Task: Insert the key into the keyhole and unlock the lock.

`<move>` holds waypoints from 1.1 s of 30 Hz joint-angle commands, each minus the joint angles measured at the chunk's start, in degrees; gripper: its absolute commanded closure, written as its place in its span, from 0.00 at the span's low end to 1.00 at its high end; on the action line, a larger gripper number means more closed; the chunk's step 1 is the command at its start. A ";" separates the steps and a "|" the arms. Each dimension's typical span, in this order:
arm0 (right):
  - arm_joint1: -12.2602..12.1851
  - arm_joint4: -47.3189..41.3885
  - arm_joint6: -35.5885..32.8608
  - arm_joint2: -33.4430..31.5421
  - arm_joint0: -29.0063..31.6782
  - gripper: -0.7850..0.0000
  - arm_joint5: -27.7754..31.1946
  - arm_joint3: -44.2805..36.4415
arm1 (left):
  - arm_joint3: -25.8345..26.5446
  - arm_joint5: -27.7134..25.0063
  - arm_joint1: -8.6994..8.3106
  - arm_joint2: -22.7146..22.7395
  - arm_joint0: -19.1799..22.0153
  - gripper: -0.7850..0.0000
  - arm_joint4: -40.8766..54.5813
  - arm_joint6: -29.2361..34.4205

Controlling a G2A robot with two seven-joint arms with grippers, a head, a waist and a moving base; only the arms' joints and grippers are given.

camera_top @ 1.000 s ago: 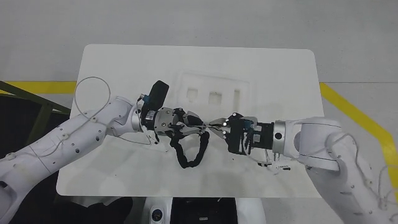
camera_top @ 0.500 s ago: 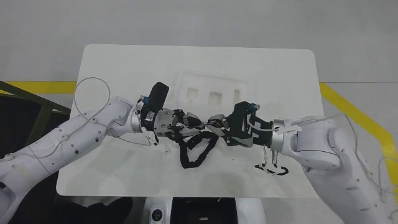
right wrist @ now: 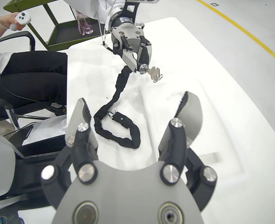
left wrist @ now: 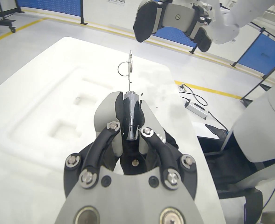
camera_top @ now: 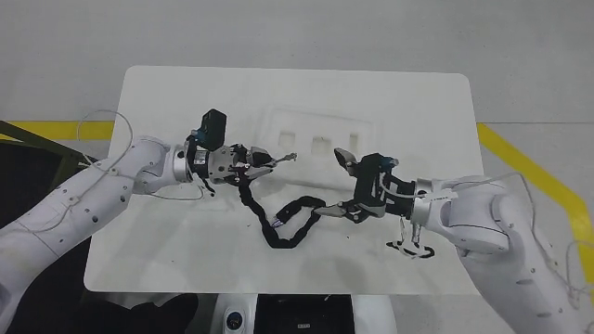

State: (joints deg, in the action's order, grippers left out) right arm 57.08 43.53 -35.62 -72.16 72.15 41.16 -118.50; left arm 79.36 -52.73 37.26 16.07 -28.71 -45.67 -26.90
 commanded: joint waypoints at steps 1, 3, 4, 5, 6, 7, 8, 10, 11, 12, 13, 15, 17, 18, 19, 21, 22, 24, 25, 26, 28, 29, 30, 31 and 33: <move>-0.08 2.23 2.80 -1.11 1.05 0.00 0.11 0.65 | -0.18 3.02 -0.91 1.35 -1.55 1.00 -0.44 0.87; -0.13 4.20 5.85 -2.01 2.17 0.00 0.27 1.19 | -0.32 5.89 -1.77 2.61 -2.81 1.00 -1.29 2.43; -0.16 5.26 7.15 -2.49 2.71 0.00 0.24 1.52 | -0.24 7.11 -2.20 3.24 -3.56 1.00 -1.28 2.88; -0.17 6.17 8.69 -3.02 3.24 0.00 0.06 1.88 | -0.40 8.11 -2.65 3.73 -4.32 1.00 -1.51 3.89; -0.19 7.32 10.05 -3.54 3.72 0.00 -0.16 2.24 | -0.57 9.54 -3.12 4.34 -4.82 1.00 -2.21 5.40; -0.21 8.53 11.46 -4.05 4.17 0.00 -0.45 2.49 | -0.58 11.04 -3.57 5.10 -5.53 1.00 -1.93 5.69; -0.21 9.51 13.04 -4.51 4.65 0.00 -0.77 2.80 | -0.73 12.37 -4.03 5.77 -6.34 1.00 -1.90 5.88; -0.20 11.68 15.93 -5.36 5.52 0.00 -1.55 3.47 | -0.51 15.31 -4.92 7.21 -7.81 1.00 -2.26 6.10; -0.19 12.74 17.37 -5.75 5.89 0.00 -2.05 3.82 | -0.29 16.51 -5.32 7.86 -8.67 1.00 -2.17 5.77; -0.17 13.72 18.86 -6.08 6.25 0.00 -2.58 4.23 | 0.03 17.75 -5.67 8.53 -9.35 1.00 -2.47 5.64; -0.15 14.74 20.15 -6.36 6.53 0.00 -3.08 4.67 | 0.62 18.75 -5.93 9.16 -10.21 1.00 -2.03 4.63; -0.10 16.91 22.49 -6.66 6.89 0.00 -4.07 5.46 | 1.32 20.80 -6.41 10.23 -11.41 1.00 -3.12 4.62; -0.01 18.86 24.63 -6.60 7.05 0.00 -4.99 6.26 | 1.62 22.49 -6.72 11.10 -12.44 1.00 -3.86 5.54; 0.04 19.80 25.67 -6.59 7.06 0.00 -5.72 6.76 | 1.77 23.17 -6.80 11.45 -12.84 1.00 -4.24 6.46; 0.10 20.83 26.58 -6.55 6.98 0.00 -6.48 7.23 | 1.66 23.77 -6.84 11.68 -13.25 1.00 -4.60 7.77; 0.25 22.02 28.36 -6.28 6.77 0.00 -7.76 8.26 | 1.69 24.43 -6.77 12.12 -13.84 1.00 -4.80 10.22; 0.32 22.32 29.31 -6.16 6.60 0.00 -8.25 8.73 | 1.61 25.15 -6.68 12.36 -14.18 1.00 -4.81 10.96; 0.42 23.82 30.66 -6.07 6.14 0.00 -9.18 9.29 | 2.19 26.35 -6.54 12.85 -14.41 1.00 -6.25 13.01; 0.47 24.48 31.27 -6.03 5.90 0.00 -9.66 9.52 | 2.45 26.80 -6.45 13.09 -14.65 1.00 -6.56 13.53; 0.52 24.88 31.84 -5.97 5.68 0.00 -10.13 9.84 | 2.65 27.14 -6.38 13.29 -14.76 1.00 -7.47 14.43; 0.62 25.76 32.40 -5.83 5.06 0.00 -10.87 10.48 | 2.99 27.91 -6.14 13.69 -14.99 1.00 -8.78 15.79; 0.69 25.85 32.73 -5.71 4.79 0.00 -11.22 10.78 | 3.07 28.17 -6.00 13.89 -15.17 0.97 -9.05 16.02; 0.75 25.82 32.84 -5.61 4.49 0.00 -11.48 11.11 | 2.96 28.26 -5.85 14.07 -15.39 0.63 -9.19 16.05; 0.80 25.81 32.77 -5.55 4.14 0.00 -11.68 11.43 | 2.84 28.16 -5.71 14.23 -15.59 0.33 -9.37 16.22; 0.91 25.59 32.63 -5.52 3.38 0.00 -12.23 11.92 | 2.68 27.79 -5.43 14.68 -15.93 0.00 -9.34 16.11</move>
State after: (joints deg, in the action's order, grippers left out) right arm 57.94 69.28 -2.90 -77.67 75.94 29.22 -106.84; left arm 82.17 -24.68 31.69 30.50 -44.44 -55.08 -10.66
